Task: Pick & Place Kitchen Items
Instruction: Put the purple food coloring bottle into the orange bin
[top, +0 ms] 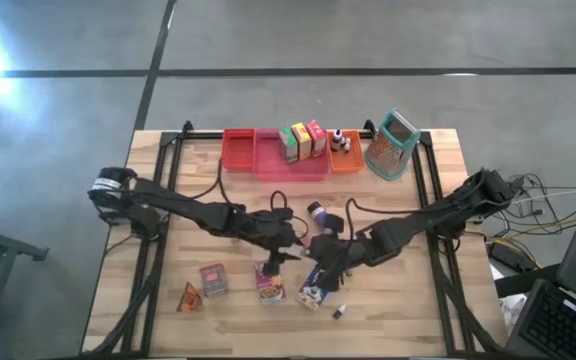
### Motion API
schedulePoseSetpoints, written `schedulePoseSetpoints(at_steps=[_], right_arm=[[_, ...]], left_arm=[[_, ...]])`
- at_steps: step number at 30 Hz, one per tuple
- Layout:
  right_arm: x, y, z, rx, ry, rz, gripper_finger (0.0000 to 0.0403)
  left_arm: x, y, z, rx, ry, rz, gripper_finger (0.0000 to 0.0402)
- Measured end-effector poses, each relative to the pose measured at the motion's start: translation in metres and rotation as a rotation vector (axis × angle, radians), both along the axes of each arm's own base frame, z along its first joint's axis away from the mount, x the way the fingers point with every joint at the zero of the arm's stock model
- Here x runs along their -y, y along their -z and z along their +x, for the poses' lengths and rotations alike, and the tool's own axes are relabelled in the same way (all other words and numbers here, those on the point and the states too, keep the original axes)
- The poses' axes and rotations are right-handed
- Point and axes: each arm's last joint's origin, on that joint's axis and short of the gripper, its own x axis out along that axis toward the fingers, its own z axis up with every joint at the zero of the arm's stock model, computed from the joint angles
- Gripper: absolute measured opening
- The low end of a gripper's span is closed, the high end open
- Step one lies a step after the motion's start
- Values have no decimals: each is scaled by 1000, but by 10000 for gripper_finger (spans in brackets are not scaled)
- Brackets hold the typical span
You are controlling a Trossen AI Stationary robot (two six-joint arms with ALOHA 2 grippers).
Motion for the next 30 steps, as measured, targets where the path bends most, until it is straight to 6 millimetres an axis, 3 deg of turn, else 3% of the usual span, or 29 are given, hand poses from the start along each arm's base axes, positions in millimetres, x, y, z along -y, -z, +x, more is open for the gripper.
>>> schedulePoseSetpoints(at_steps=[9,14,22,30], right_arm=[[17,-12,-27,-158,119,41,63],[40,-18,-37,-227,213,51,68],[103,-25,-33,-256,331,81,66],[170,-23,-42,-320,506,75,70]], left_arm=[[-15,-21,-30,61,-303,131,206],[-26,-17,-56,92,-542,209,206],[-33,-20,-91,236,-609,134,206],[-37,-21,-115,313,-620,97,206]])
